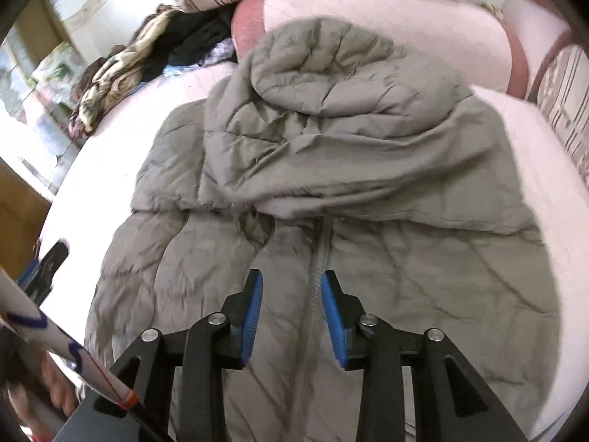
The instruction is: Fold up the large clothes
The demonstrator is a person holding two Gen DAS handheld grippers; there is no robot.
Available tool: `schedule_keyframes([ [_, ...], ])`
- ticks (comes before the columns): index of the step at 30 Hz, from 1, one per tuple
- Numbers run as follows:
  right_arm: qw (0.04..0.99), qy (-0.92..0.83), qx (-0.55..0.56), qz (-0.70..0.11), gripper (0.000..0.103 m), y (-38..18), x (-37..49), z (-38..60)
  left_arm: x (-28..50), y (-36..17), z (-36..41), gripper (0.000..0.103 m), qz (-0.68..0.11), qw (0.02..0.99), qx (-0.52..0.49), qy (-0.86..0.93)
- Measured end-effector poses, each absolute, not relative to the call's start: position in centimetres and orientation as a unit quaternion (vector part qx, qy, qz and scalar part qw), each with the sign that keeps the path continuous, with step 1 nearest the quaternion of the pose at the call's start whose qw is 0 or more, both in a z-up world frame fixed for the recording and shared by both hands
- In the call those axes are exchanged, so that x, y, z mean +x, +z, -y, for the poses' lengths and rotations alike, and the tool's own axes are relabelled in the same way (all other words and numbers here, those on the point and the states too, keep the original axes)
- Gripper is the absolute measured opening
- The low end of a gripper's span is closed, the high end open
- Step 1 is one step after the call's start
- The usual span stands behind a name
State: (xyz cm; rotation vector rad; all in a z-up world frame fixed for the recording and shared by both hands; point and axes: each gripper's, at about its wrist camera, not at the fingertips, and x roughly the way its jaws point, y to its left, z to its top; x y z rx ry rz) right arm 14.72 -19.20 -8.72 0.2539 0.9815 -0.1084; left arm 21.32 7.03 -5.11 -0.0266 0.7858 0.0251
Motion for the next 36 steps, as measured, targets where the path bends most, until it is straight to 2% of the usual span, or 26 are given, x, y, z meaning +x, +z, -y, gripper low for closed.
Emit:
schedule_keyframes([
  [6, 0.899, -0.091, 0.122, -0.411, 0.044, -4.3, 13.8, 23.2, 23.0, -5.6, -7.5, 0.089, -0.403, 0.914, -0.042, -0.008],
  [17, 0.94, -0.134, 0.132, -0.283, 0.044, 0.6, 23.8, 27.3, 26.3, -7.5, -3.8, 0.089, -0.422, 0.906, -0.015, -0.034],
  [20, 0.941, -0.136, 0.107, -0.292, 0.046, -0.9, 26.8, 26.8, 26.8, -8.3, -3.1, 0.089, -0.429, 0.903, -0.011, -0.036],
  [25, 0.917, -0.123, 0.099, -0.366, 0.046, -7.6, 30.5, 26.7, 26.8, -9.2, -2.5, 0.089, -0.435, 0.9, 0.001, -0.037],
  [30, 0.902, -0.12, 0.111, -0.4, 0.046, -12.3, 30.8, 27.4, 26.9, -9.7, -2.5, 0.089, -0.442, 0.896, 0.002, -0.041],
  [36, 0.9, -0.114, 0.086, -0.411, 0.046, -14.5, 29.4, 26.8, 27.1, -10.3, -2.6, 0.089, -0.451, 0.892, 0.001, -0.041],
])
